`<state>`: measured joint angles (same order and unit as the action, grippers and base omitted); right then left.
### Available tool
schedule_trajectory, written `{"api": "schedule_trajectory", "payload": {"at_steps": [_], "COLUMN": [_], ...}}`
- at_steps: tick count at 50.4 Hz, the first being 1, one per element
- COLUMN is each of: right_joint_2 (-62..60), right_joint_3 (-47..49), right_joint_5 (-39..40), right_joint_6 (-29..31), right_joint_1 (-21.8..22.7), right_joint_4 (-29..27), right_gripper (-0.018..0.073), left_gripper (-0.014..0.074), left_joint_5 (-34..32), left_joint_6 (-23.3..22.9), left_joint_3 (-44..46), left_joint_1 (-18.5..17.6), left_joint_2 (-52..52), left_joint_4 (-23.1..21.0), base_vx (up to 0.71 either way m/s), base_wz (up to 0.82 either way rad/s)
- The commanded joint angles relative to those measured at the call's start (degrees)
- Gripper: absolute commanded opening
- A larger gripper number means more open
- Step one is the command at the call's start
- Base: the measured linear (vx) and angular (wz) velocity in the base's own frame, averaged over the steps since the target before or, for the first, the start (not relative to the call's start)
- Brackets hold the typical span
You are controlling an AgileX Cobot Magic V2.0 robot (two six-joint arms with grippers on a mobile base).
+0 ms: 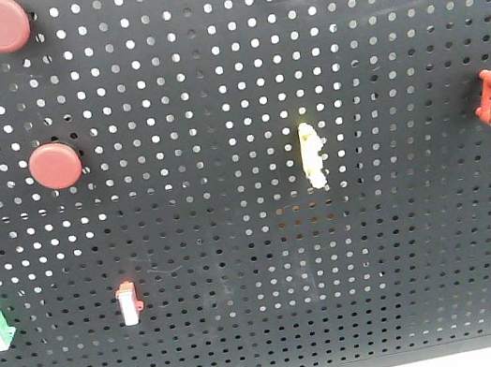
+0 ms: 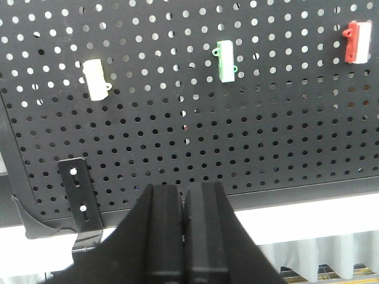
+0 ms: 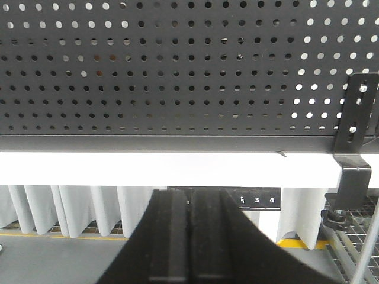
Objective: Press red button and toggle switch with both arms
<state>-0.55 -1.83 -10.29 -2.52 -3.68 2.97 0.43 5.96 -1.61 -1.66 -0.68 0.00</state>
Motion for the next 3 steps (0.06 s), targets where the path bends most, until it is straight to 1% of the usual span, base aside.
{"api": "schedule_trajectory", "payload": {"at_steps": [1,3], "right_joint_2": [-1.0,-1.0], "right_joint_3": [-0.6,-0.6], "right_joint_5": [4.7,4.7], "right_joint_6": [0.4,0.4], "right_joint_1": [-0.1,-0.1], "right_joint_4": [0.6,0.6], "right_gripper": [-0.0004,-0.0004], "left_gripper": [0.0002,0.0002], "left_joint_5": [-4.6,-4.6], "left_joint_6": [0.0,0.0], "left_joint_3": [-1.9,-1.9], "left_joint_1": [0.0,0.0], "left_joint_2": [-0.9,-0.9], "left_joint_4": [0.0,0.0], "base_vx": [0.0,0.0], "base_wz": [0.0,0.0]}}
